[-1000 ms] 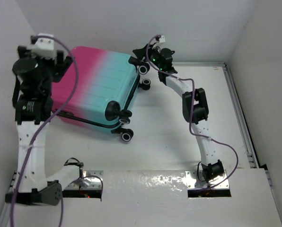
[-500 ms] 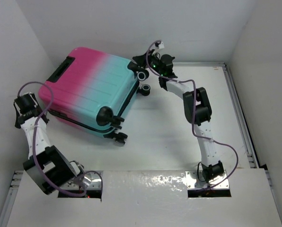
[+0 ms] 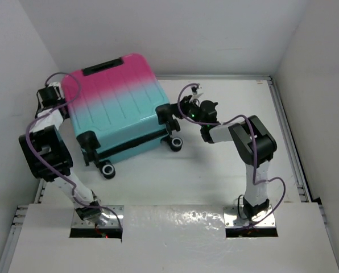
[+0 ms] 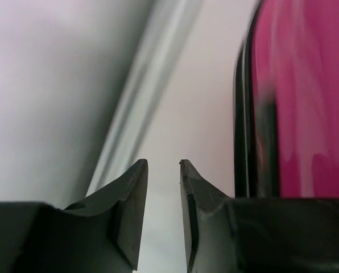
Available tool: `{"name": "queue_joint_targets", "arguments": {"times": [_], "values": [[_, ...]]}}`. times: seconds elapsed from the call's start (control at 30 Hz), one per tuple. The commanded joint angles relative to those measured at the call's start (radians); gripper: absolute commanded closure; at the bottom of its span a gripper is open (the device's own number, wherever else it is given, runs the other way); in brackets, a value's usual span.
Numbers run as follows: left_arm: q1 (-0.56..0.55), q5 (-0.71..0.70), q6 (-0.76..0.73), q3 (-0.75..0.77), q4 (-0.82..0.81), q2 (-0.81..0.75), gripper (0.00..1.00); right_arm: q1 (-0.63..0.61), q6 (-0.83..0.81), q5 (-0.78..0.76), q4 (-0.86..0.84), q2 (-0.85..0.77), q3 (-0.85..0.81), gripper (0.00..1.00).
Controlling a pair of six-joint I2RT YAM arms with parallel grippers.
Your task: Pack the luggage
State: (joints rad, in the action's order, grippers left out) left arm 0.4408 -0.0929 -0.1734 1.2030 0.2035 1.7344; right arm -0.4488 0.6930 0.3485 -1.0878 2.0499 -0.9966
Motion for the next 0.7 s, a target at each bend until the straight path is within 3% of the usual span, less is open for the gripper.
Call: {"name": "queue_joint_targets", "arguments": {"times": [0.0,0.13,0.27,0.43,0.5,0.6,0.67], "values": [[-0.246,0.380,-0.219,0.137,0.020,0.039,0.73,-0.131,-0.048,0.115,-0.084,-0.124,0.041,0.83],[-0.290,0.383,-0.180,0.385,0.092,0.167,0.72,-0.143,-0.098,0.089,0.043,-0.149,-0.003,0.83],[-0.292,0.334,-0.147,0.561,0.165,0.272,0.72,-0.146,-0.093,0.092,0.115,-0.070,-0.126,0.83],[-0.289,0.286,-0.110,0.496,0.163,0.211,0.73,-0.146,-0.113,0.058,0.173,-0.069,-0.162,0.83],[-0.278,0.265,-0.069,0.431,0.117,0.160,0.72,-0.136,-0.141,0.058,0.285,-0.121,-0.140,0.77],[-0.251,0.231,-0.043,0.336,0.050,0.062,0.63,-0.062,-0.200,0.020,0.293,-0.288,0.113,0.64],[-0.194,0.225,-0.029,0.360,0.034,0.057,0.50,0.031,-0.234,0.076,0.366,-0.368,0.167,0.54]]}}
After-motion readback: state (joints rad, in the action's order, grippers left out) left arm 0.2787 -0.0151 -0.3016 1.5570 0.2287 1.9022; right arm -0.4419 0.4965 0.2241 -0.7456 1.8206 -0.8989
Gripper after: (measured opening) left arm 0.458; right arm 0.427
